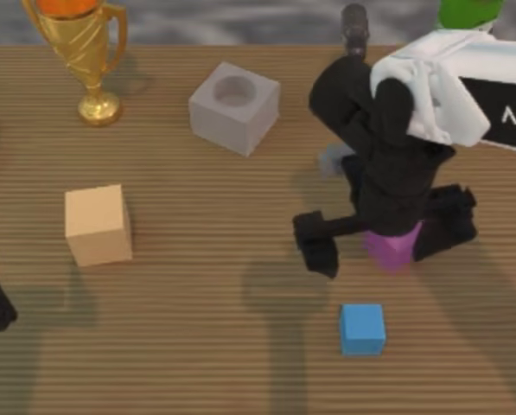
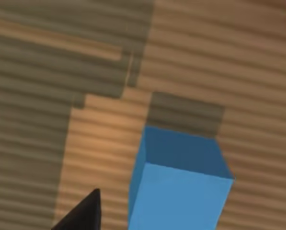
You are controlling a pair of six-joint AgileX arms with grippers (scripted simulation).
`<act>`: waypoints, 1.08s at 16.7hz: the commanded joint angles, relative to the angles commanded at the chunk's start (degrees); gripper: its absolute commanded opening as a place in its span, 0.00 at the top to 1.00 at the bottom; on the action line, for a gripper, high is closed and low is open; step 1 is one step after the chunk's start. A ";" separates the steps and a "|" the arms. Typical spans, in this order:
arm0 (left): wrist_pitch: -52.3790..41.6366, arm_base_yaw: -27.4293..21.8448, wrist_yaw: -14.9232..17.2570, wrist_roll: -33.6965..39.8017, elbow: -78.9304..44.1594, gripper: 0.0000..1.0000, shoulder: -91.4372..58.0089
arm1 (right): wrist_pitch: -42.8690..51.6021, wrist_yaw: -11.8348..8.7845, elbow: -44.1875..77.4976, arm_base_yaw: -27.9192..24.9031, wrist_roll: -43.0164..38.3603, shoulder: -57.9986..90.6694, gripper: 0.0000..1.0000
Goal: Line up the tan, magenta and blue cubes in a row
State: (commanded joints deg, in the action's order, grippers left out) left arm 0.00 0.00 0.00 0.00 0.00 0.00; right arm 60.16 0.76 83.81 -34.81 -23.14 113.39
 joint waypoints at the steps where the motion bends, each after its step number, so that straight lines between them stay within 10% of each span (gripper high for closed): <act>1: 0.00 0.00 0.00 0.00 0.00 0.00 0.00 | 0.63 -0.11 1.64 1.21 4.19 1.38 0.00; 9: 0.00 0.00 0.00 0.00 0.00 0.00 0.00 | 4.06 -0.62 13.00 9.87 31.98 9.65 0.00; 18: 0.00 0.00 0.00 0.00 0.00 0.00 0.00 | 1.83 -0.60 12.34 10.50 33.72 10.92 0.00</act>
State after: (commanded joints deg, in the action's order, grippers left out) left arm 0.00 0.00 0.00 0.00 0.00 0.00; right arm 61.99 0.17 96.15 -24.31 10.59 124.31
